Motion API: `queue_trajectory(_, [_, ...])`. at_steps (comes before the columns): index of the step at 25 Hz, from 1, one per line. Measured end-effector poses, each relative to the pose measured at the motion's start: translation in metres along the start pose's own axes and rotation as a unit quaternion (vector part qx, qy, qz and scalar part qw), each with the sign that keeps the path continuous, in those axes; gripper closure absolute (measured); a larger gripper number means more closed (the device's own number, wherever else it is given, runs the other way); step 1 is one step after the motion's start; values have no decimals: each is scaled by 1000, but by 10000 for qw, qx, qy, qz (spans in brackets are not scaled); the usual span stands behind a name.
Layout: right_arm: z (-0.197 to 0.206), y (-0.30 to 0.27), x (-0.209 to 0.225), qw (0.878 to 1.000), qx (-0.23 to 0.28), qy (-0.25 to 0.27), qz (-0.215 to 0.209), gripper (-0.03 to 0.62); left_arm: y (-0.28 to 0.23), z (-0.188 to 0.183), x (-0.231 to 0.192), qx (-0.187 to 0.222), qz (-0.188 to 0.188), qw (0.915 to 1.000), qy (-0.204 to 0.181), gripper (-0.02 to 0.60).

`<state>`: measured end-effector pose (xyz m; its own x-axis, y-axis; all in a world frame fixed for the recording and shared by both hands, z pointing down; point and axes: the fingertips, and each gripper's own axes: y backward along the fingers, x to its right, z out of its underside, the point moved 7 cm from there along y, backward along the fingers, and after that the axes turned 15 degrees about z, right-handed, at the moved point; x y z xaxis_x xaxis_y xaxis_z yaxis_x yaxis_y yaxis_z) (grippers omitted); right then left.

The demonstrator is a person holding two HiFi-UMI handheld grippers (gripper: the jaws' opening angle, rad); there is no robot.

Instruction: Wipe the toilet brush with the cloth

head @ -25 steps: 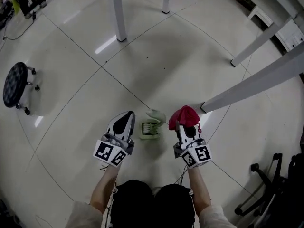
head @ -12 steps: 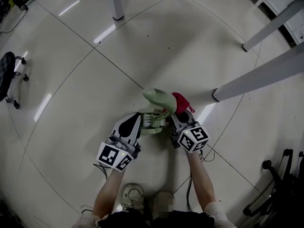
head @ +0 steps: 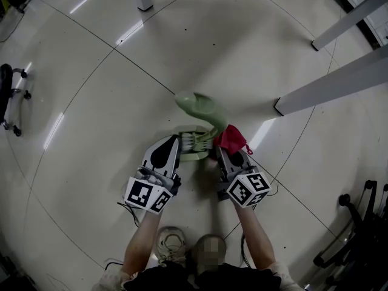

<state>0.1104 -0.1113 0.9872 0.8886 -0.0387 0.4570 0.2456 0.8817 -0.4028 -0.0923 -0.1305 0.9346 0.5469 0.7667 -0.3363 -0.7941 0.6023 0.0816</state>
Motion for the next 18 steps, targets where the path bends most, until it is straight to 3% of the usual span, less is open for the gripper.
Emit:
queue_trajectory(7, [23, 30, -10, 9986, -8, -515, 92, 562, 2, 0, -1, -58, -49, 10000, -10, 577])
queue_trajectory(10, [18, 41, -9, 9988, 164, -388, 262, 562, 18, 0, -4, -37, -320, 9995, 42, 577])
queue_trajectory(15, [16, 67, 1, 9924, 482, -362, 1077, 562, 38, 15, -3, -268, -418, 9983, 314, 578])
queue_trajectory(18, [25, 72, -6, 9950, 393, 82, 915, 562, 36, 22, 2, -439, -306, 9981, 298, 577])
